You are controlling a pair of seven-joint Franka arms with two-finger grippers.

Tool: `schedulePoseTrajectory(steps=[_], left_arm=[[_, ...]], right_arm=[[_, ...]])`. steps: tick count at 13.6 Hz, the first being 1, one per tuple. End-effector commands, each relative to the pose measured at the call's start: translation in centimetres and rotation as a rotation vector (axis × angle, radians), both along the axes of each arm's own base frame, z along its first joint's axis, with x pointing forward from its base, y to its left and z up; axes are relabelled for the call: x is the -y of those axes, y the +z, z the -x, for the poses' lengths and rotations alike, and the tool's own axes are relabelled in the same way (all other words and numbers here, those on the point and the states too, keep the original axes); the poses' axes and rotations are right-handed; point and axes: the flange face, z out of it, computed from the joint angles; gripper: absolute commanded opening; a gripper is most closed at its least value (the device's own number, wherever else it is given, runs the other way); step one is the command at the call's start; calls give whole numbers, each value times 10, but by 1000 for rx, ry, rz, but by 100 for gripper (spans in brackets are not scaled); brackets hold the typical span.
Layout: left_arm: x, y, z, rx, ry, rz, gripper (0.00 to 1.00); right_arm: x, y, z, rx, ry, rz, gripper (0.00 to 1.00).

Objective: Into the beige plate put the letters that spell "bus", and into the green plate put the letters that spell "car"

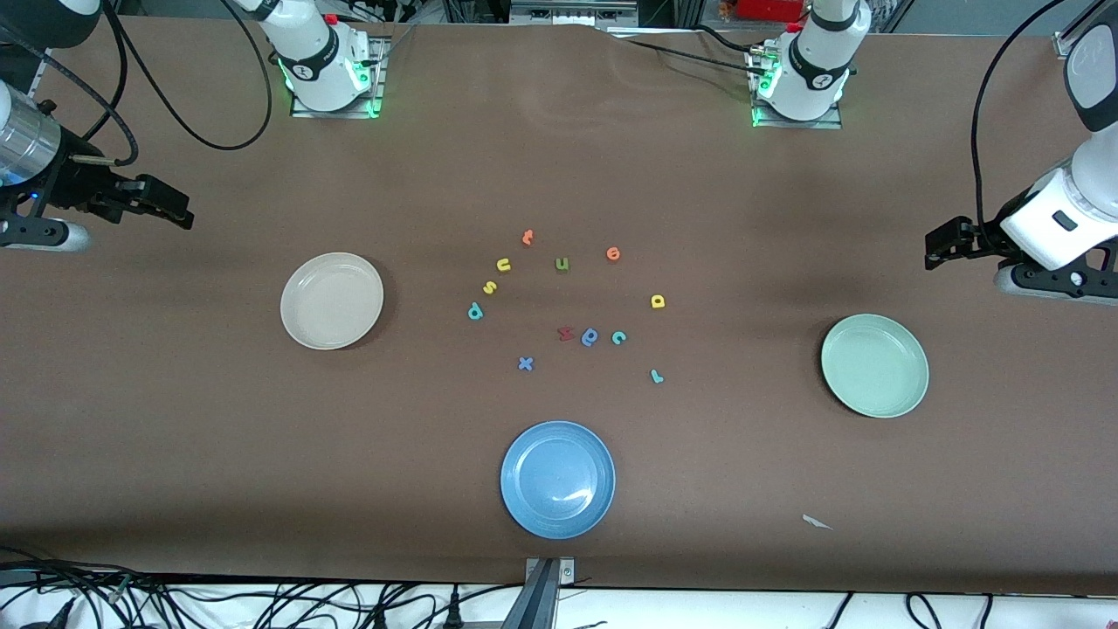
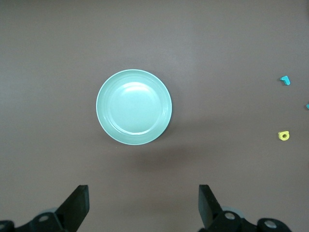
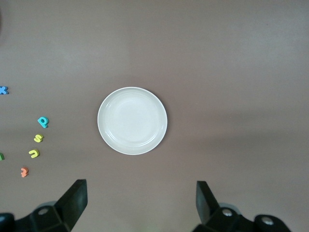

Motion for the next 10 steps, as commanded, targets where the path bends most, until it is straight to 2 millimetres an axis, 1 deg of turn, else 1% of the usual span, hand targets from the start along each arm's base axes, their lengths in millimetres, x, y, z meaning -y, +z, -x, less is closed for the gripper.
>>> schedulePoseTrajectory(steps=[1,2,3,4,5,6,7,8,9,10], left_arm=[[-1,3,-1,2,-22,-9,100],[0,1,-1,-1,-24,-9,100],[5,-1,-2,-4,-31,-7,100],[19,-9,-6,-14,-43,0,100],[36,-19,-10,-18,-64,4,100],[51,-30,-14,-23,-63,10,100],[69,-42,-18,-30,-49,18,100],[92,-58,-22,-30,-36,27,100],[116,-74,-25,-25,-17,40,100],[141,-93,-29,-24,2,56,100]], right_arm=[[-8,-12,-3,-59,16,-6,100],[-17,-21,4,-130,26,-1,100],[-29,-33,5,-184,48,6,100],[-36,-39,6,-200,59,10,100],[-47,-47,6,-201,61,13,100],[-62,-58,1,-205,34,19,100],[-87,-65,0,-192,-18,34,100],[-110,-78,-3,-189,-73,52,100],[-134,-86,-1,-182,-112,68,100],[-151,-100,-2,-183,-155,80,100]])
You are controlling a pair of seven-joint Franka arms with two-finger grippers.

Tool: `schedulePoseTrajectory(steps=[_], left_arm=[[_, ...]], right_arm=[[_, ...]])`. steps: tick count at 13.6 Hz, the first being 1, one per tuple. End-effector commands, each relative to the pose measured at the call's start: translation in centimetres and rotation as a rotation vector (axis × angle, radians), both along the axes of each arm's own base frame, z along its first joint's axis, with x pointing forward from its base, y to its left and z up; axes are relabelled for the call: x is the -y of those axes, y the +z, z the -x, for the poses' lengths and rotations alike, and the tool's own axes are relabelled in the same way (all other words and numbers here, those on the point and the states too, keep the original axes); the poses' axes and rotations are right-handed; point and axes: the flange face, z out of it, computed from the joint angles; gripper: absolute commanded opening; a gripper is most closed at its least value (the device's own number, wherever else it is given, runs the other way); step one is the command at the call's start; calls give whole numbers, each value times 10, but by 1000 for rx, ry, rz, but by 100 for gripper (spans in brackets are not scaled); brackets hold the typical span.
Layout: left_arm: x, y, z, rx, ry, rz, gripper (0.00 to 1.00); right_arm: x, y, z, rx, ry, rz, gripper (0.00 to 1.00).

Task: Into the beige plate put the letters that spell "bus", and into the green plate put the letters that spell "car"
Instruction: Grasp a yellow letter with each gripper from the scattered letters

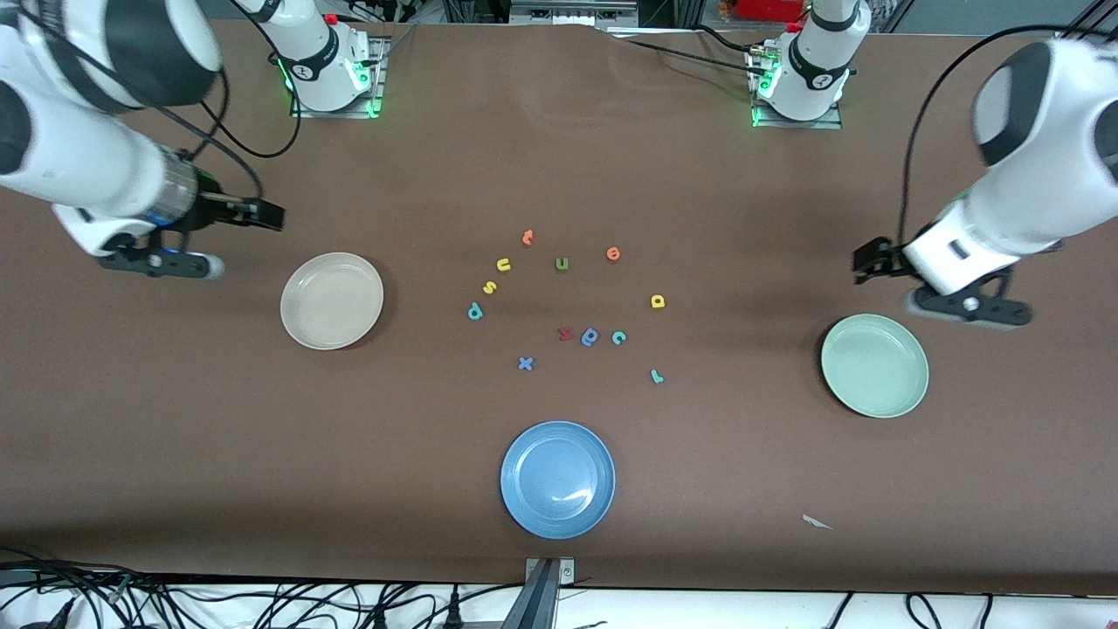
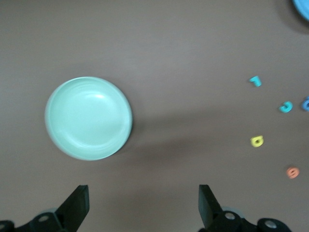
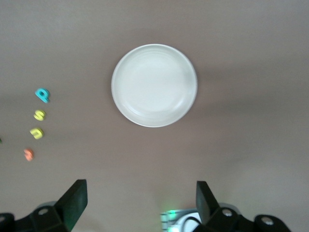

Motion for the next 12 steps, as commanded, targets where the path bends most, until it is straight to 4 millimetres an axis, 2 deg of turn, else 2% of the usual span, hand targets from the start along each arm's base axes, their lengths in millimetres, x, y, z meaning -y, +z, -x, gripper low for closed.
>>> schedulePoseTrajectory(steps=[1,2,4,5,7,8,10,11,12], left_arm=[[63,-48,-10,-2,42,34,100],[83,-64,-10,-4,54,47,100],[122,-96,-4,-6,67,62,100],[135,-111,-3,0,78,73,100],[162,-143,4,-5,80,90,100],[179,-157,11,-7,95,93,100],[195,-183,16,7,120,55,100],[208,-199,20,19,131,41,100],[219,-214,26,25,144,25,100]], right_arm=[[-45,-27,-1,28,-128,22,100],[-73,-40,5,53,-168,33,100],[-111,-76,5,61,-254,60,99],[-137,-92,8,73,-286,71,99],[-175,-124,7,126,-407,58,96],[-200,-143,12,149,-465,53,92],[-243,-190,23,179,-570,44,87],[-257,-207,29,190,-600,48,87],[-260,-225,31,183,-602,63,87]])
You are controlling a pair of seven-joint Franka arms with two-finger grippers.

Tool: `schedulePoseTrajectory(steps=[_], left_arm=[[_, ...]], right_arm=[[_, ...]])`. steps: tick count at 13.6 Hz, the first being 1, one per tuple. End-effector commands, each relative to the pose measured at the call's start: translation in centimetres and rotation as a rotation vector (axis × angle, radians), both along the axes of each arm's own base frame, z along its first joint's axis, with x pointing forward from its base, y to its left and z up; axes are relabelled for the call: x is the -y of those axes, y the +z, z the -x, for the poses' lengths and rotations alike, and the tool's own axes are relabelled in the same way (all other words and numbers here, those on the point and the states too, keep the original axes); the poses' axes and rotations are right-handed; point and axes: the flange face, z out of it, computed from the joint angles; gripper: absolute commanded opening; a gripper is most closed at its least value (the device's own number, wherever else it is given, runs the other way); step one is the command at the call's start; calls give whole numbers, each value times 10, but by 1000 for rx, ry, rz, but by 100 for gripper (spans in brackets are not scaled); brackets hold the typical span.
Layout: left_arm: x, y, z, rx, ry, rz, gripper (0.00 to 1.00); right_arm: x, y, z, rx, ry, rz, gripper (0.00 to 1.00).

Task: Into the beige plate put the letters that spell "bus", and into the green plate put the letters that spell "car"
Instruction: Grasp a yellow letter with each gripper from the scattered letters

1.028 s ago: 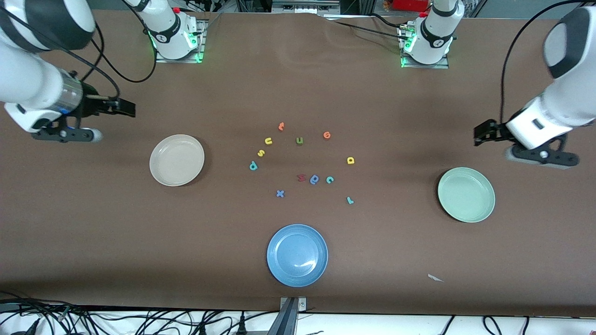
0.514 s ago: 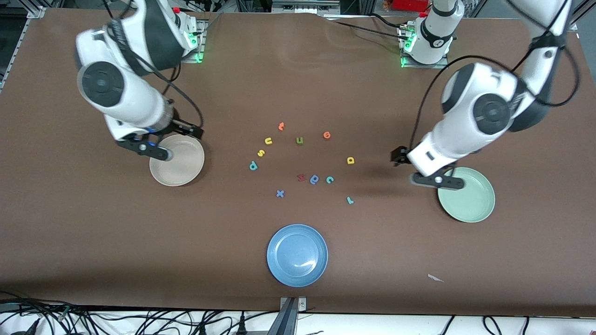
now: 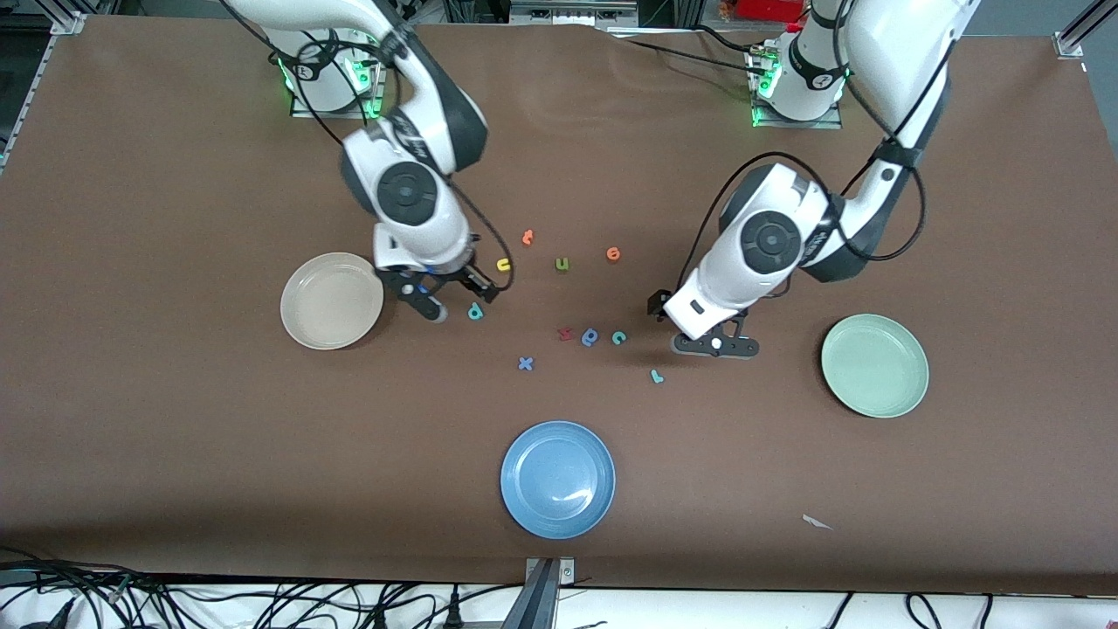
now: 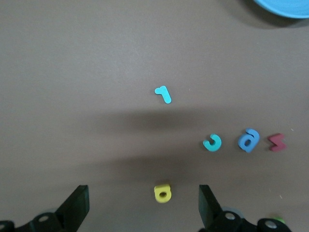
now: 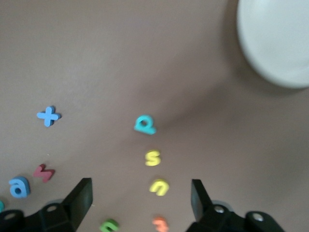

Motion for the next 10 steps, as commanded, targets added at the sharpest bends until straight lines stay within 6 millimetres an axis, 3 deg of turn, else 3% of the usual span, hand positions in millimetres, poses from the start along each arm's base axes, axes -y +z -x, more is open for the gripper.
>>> schedulePoseTrajectory(steps=[1,5,10], left_arm=[[22,-32,11,24,34,-60,100],[33,-68,30,5,47,-74,100],[35,-83,41,-29,33,-91,94]], right_arm=[[-12,-45,2,-2,-50,13,86],[-20,-89,16,-27,-45,30,77],[-8,-117,32,-6,-54,21,68]])
